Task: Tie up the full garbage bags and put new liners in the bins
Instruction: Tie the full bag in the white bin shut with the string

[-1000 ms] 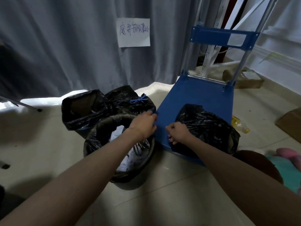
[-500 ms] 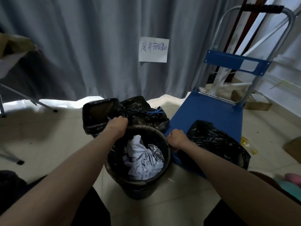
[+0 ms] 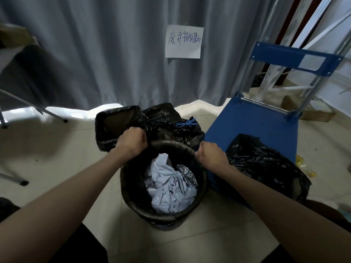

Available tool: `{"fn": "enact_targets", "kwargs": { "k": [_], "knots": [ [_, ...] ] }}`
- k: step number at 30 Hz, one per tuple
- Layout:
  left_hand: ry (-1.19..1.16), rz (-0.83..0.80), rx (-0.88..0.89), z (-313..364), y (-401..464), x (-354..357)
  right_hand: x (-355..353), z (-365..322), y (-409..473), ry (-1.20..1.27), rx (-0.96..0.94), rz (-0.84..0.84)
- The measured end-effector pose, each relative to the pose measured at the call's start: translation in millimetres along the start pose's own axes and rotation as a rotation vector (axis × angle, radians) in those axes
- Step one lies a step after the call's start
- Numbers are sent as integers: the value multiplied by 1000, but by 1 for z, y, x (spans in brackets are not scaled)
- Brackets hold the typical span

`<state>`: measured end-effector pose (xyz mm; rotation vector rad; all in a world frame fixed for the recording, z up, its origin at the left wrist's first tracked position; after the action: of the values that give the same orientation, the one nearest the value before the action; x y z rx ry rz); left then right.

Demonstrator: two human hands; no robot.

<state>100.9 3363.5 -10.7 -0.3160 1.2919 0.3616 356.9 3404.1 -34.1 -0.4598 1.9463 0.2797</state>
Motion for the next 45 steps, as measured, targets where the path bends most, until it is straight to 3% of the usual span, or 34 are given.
{"fn": "enact_targets", "kwargs": {
  "k": [5, 9, 12, 15, 17, 22, 25, 27, 32, 36, 42, 45],
  "knots": [
    [-96, -61, 182, 3, -3, 7, 8, 10, 3, 114, -94, 46],
    [-94, -201, 287, 2, -7, 17, 4, 23, 7, 234, -148, -47],
    [-219, -173, 211, 1, -8, 22, -4, 25, 5, 256, -154, -103],
    [-345, -59, 119, 1, -1, 19, -3, 20, 7, 264, -158, -80],
    [-380, -66, 79, 1, 4, 16, 3, 15, 10, 246, -177, -54],
    [-180, -167, 109, 18, 10, 17, 8, -15, 25, 173, -244, 25],
    [-57, -117, 194, 31, 9, 9, 5, -26, 32, 180, -254, 26],
    [-85, -94, 255, 35, 9, 4, 6, -28, 36, 182, -271, 12],
    [-278, -218, 332, 35, 7, -3, 11, -32, 38, 180, -290, 12],
    [-344, -144, 348, 32, 6, -7, 5, -33, 41, 201, -220, 71],
    [-226, -17, 366, 20, 7, -6, -4, -22, 35, 42, -129, 50],
    [-112, -80, 311, 10, 9, -3, -8, -17, 31, 56, -72, 105]
  ]
}}
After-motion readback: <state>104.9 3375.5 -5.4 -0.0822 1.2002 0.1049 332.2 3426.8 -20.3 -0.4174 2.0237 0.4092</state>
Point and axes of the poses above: each hand's wrist, its own y-axis towards the middle knuckle, its own x-axis out of the palm, z = x × y, the point moved 1 cm from there along y, towards the middle knuckle, and after that the axes turned 12 degrees about -x, right-handed, at the moved point
